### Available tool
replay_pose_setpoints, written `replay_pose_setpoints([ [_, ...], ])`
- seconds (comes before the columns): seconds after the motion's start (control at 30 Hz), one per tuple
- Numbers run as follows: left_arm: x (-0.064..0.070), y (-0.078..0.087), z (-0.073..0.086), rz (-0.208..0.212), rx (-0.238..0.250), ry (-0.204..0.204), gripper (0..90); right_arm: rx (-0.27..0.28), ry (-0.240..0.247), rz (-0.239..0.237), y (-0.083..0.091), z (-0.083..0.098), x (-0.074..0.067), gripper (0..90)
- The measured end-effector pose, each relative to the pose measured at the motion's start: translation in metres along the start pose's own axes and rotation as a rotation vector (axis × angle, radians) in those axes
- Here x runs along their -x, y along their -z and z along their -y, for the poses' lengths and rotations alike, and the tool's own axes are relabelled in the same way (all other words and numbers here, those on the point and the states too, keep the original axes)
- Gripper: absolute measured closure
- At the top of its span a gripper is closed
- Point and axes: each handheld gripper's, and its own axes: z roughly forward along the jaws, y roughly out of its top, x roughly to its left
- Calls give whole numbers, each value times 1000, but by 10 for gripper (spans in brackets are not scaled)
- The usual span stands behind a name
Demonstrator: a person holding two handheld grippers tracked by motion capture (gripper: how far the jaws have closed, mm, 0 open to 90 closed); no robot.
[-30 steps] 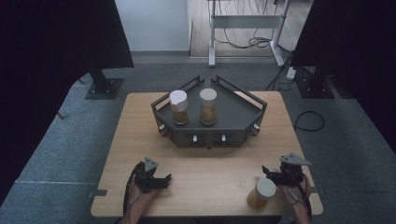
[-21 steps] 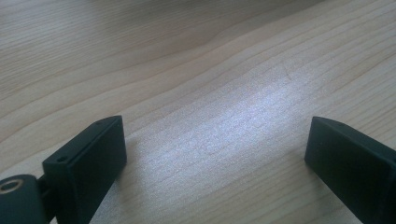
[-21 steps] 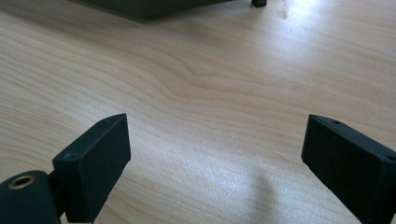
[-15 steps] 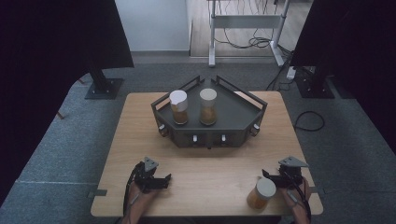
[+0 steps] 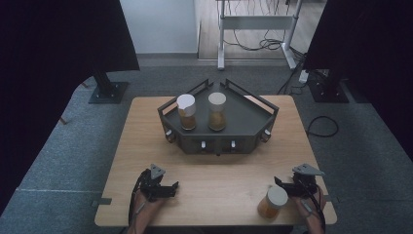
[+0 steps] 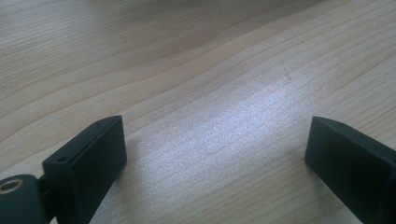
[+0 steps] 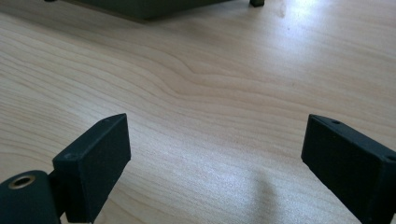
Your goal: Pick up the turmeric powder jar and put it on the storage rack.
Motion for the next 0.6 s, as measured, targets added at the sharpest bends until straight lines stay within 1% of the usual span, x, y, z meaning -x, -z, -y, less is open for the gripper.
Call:
replay_pose_setpoints([
  [0.3, 0, 0, 0, 0, 0, 0, 49, 47, 9, -8, 9, -1, -3, 75],
  [0.6, 0, 0, 0, 0, 0, 0, 48, 91, 8, -16, 18, -3, -4, 76],
])
